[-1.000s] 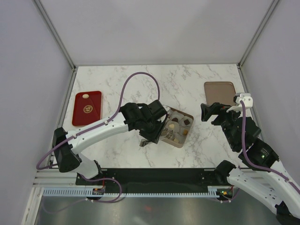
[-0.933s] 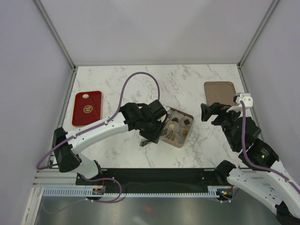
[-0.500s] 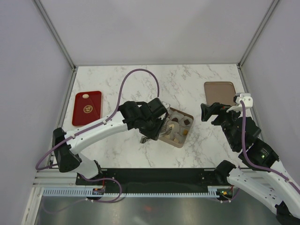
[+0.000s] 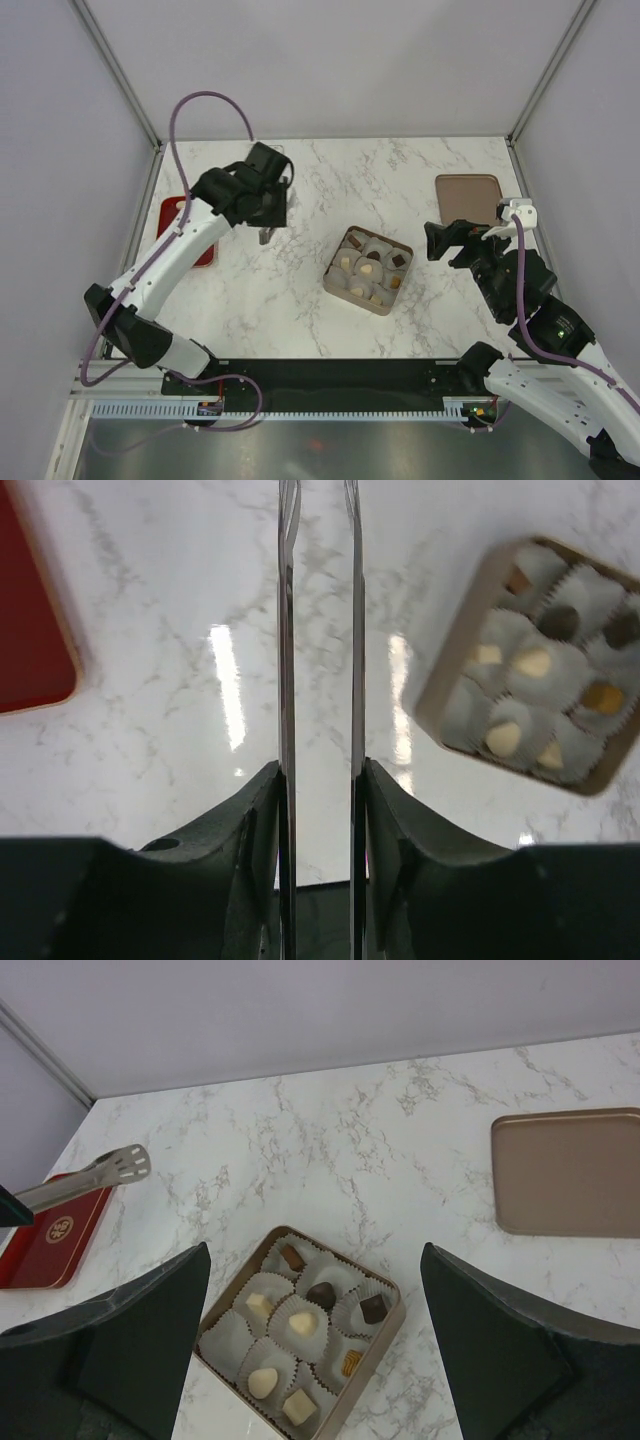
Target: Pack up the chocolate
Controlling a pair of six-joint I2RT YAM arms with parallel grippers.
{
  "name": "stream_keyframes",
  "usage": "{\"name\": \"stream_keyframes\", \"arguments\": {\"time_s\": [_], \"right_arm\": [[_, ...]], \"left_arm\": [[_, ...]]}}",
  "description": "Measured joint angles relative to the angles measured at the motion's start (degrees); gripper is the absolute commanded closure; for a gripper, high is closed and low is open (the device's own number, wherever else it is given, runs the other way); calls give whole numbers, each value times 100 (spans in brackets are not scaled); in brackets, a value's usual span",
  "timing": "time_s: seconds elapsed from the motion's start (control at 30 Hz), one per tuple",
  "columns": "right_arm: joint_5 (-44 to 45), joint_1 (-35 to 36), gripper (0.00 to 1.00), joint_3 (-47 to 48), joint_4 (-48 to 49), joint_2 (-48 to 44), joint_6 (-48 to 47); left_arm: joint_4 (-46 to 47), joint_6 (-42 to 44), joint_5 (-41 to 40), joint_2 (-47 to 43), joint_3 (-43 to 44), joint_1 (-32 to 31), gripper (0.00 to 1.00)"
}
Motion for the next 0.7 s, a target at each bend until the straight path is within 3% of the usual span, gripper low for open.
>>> {"name": "stream_keyframes", "arguments": {"time_s": [0.17, 0.33, 0.5, 0.7], "right_arm": [[-227, 0, 5, -46, 131, 0, 48], [-420, 0, 5, -223, 260, 0, 94], [-511, 0, 5, -304, 339, 0, 109], [-525, 0, 5, -374, 424, 0, 107]], "left_arm": [[136, 144, -44, -452, -658, 1932, 57], [389, 348, 11, -669, -1209, 3211, 56], [734, 535, 127, -422, -1532, 3917, 54], [1231, 584, 181, 63, -1576, 4299, 50]]}}
